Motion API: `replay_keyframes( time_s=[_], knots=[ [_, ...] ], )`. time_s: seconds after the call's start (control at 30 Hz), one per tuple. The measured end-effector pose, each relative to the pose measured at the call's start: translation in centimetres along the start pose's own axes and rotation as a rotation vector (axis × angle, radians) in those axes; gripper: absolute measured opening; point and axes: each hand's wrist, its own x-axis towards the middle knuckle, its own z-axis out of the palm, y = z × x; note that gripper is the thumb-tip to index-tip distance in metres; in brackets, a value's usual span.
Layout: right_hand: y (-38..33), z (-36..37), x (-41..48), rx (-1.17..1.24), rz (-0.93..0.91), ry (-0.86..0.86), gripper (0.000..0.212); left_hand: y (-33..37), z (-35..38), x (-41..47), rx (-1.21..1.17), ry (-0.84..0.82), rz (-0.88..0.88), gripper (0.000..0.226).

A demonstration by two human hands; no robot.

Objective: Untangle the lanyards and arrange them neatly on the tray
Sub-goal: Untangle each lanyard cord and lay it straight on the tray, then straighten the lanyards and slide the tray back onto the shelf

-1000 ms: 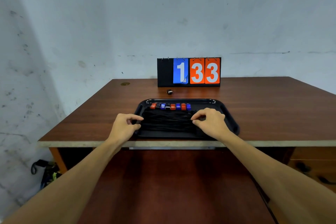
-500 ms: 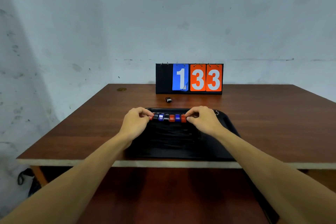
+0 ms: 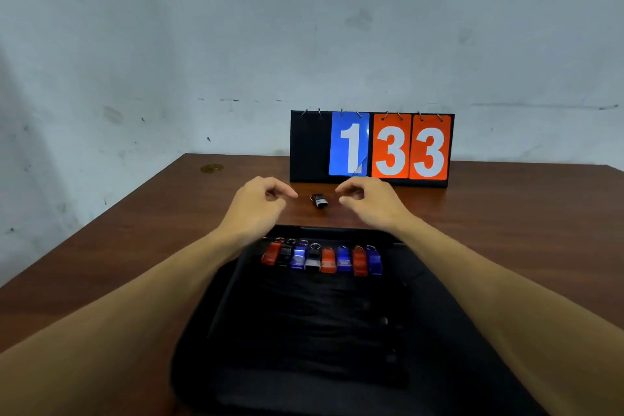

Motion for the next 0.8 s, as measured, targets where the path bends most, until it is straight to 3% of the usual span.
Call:
replay_keyframes(
  time_s=[0.2, 0.3, 0.53, 0.8],
  knots=[
    [0.3, 2.7, 4.5, -0.053, -0.003, -0.202, 0.043, -1.8, 1.1, 2.4, -0.020, 0.051, 0.006, 0.030],
    [0.6, 3.7, 5.0, -0.124, -0.019, -0.320, 0.042, -2.5, 1.2, 2.7, -0.014, 0.030, 0.008, 0.030],
    [1.0, 2.9, 4.4, -0.222, 0.004, -0.258, 0.038, -1.7, 0.8, 1.7, -0.027, 0.009, 0.025, 0.029],
    [0.8, -1.3, -0.2, -0.142, 0.014, -0.031, 0.034, 2.3, 0.0, -1.0, 0.064, -0.117, 0.149, 0.029]
  ],
)
